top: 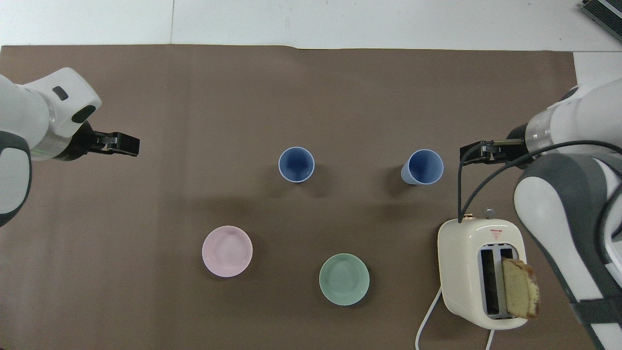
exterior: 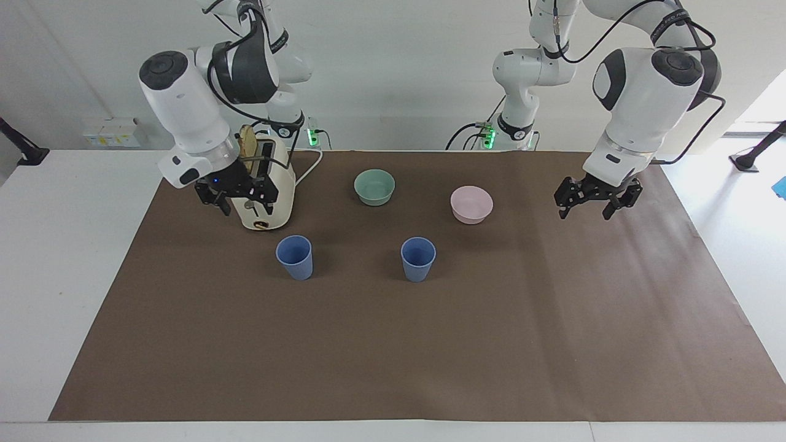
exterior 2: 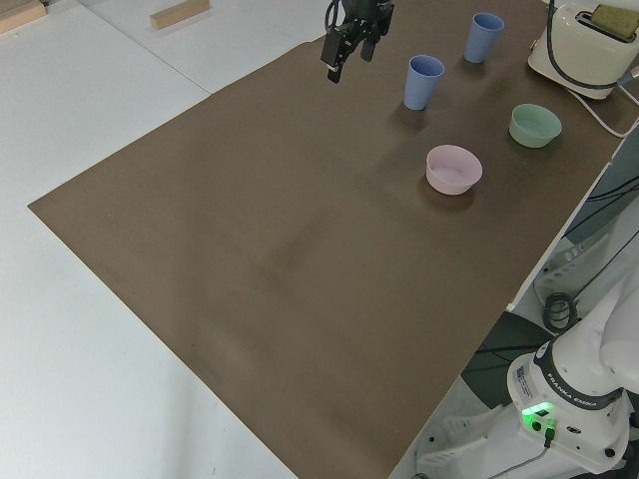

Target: Stack blue cups with both arms

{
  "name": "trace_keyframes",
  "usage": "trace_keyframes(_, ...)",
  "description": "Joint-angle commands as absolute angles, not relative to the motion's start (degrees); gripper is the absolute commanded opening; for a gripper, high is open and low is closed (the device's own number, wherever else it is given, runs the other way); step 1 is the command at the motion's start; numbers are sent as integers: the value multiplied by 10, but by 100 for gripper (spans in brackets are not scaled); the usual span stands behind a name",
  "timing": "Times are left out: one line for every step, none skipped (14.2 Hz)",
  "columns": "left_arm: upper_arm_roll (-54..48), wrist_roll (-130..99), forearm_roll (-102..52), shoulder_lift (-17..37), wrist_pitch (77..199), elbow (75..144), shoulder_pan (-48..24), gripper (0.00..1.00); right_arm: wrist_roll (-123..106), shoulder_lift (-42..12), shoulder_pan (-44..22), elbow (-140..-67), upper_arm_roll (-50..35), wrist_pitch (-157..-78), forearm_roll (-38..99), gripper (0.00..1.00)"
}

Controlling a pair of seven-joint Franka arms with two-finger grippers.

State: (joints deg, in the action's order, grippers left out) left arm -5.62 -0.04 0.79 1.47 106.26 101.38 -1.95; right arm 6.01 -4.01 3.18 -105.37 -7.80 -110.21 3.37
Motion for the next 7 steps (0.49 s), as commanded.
trace_keyframes(-62, 25, 11, -21, 1014, 1005, -10, 100, 85, -49, 19, -1101, -81, -1171, 33, 100)
trace_keyframes(-62, 26, 12, -36, 993, 998, -10, 100, 92, -55, 14, -1106, -80, -1186, 32, 100)
trace_keyframes(-62, 27, 12, -49, 974, 993, -10, 100, 95, -71, 4, -1107, -80, -1190, 32, 100)
trace_keyframes(-62, 28, 12, -61, 959, 987, -10, 100, 97, -82, 4, -1108, -80, -1194, 32, 100)
trace_keyframes(-61, 29, 12, -68, 945, 979, -10, 100, 97, -87, 4, -1108, -80, -1203, 31, 100)
trace_keyframes(-61, 32, 12, -69, 929, 967, -10, 100, 96, -87, 4, -1108, -80, -1206, 30, 100)
trace_keyframes(-61, 41, 12, -67, 911, 953, -11, 100, 95, -88, 9, -1108, -80, -1206, 29, 100)
